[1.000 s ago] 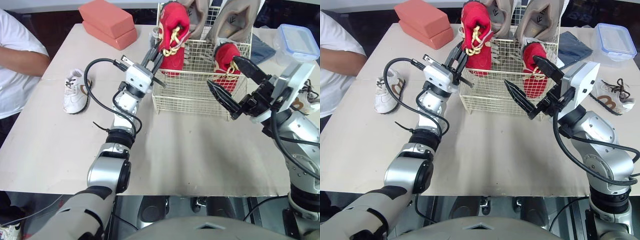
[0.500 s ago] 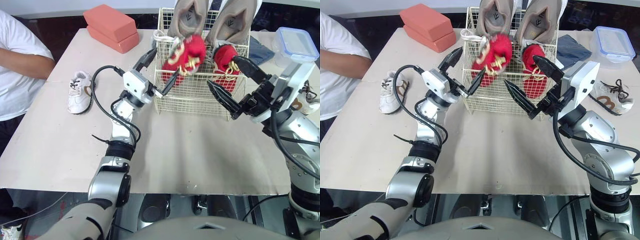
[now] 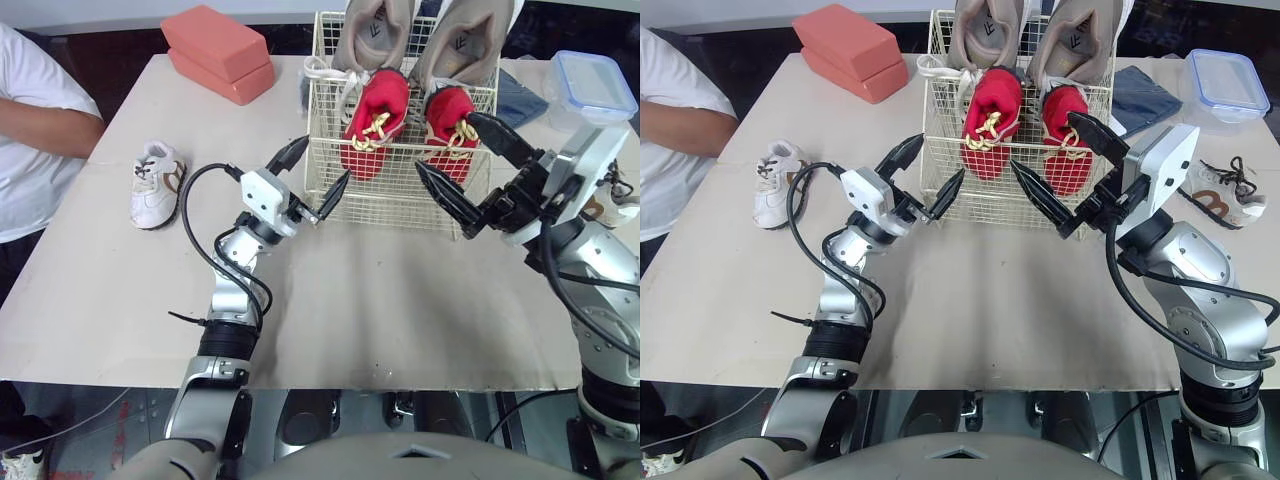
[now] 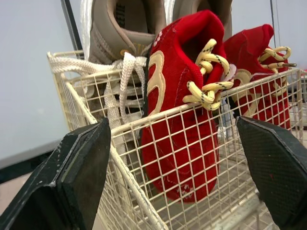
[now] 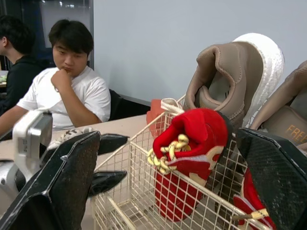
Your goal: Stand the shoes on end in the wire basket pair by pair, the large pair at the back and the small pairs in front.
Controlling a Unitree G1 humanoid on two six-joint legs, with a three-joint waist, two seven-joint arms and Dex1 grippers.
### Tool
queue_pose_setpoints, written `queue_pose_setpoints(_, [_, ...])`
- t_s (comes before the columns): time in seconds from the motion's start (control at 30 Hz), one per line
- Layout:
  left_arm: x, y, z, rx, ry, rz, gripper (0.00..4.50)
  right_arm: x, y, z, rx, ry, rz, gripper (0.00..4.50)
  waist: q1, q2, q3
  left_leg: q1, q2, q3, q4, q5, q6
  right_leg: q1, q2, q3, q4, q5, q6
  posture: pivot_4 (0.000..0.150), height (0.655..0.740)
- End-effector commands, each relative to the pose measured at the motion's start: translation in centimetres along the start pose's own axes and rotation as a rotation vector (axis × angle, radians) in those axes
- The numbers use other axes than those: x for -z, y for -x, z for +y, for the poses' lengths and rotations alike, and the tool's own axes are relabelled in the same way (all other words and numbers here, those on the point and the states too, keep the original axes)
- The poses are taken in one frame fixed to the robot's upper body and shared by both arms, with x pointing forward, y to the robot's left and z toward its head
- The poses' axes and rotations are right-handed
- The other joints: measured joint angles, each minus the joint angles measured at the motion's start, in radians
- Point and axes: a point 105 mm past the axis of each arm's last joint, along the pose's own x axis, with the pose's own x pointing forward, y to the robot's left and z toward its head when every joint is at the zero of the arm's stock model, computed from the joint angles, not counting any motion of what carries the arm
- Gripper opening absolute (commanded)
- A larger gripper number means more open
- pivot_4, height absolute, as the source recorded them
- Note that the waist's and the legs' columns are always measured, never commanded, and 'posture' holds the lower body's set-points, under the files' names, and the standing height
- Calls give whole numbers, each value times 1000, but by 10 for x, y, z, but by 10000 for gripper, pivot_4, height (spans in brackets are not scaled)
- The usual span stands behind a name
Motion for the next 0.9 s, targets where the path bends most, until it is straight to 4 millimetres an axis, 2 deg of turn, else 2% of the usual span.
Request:
queue_pose_setpoints(0.03, [-27, -7, -10, 79, 40, -37, 44895, -8, 10, -14, 48, 52, -13, 45000, 2, -1, 2, 0, 0, 0, 0, 0, 0, 0, 0, 0, 0, 0, 0, 1500, 6860])
queue_pose_setpoints(0.3, [-77, -10, -2, 192, 66, -32, 44895, -4, 36, -52, 139, 106, 51, 45000, -3, -1, 13, -6, 0, 1, -1, 0, 0, -7, 2, 3, -1, 0, 0, 1500, 6860])
queue_pose_setpoints(0.4, [-88, -13, 2, 199, 88, -27, 44895, -2, 46, -66, 177, 124, 76, 45000, -7, -2, 15, -8, 1, 1, -1, 0, -1, -9, 2, 3, -1, 0, 0, 1500, 6860])
queue_pose_setpoints(0.63, [-108, -17, -3, 306, 159, 83, 44895, 12, 90, -127, 419, 196, 213, 45000, -9, -2, 19, -13, 0, 2, -1, 3, -5, -13, 2, 5, -1, 0, 0, 1500, 6860])
queue_pose_setpoints(0.73, [-118, -14, -4, 373, 200, 163, 44895, 24, 116, -156, 535, 202, 304, 45000, -13, -3, 21, -13, 0, 3, -1, 3, -6, -14, 2, 6, 0, 0, 0, 1500, 6860])
queue_pose_setpoints(0.9, [-129, 0, -9, 490, 200, 278, 44895, 33, 150, -179, 591, 154, 381, 45000, -21, -2, 22, -12, 0, 4, -1, 4, -6, -14, 3, 8, 0, 0, 0, 1500, 6860])
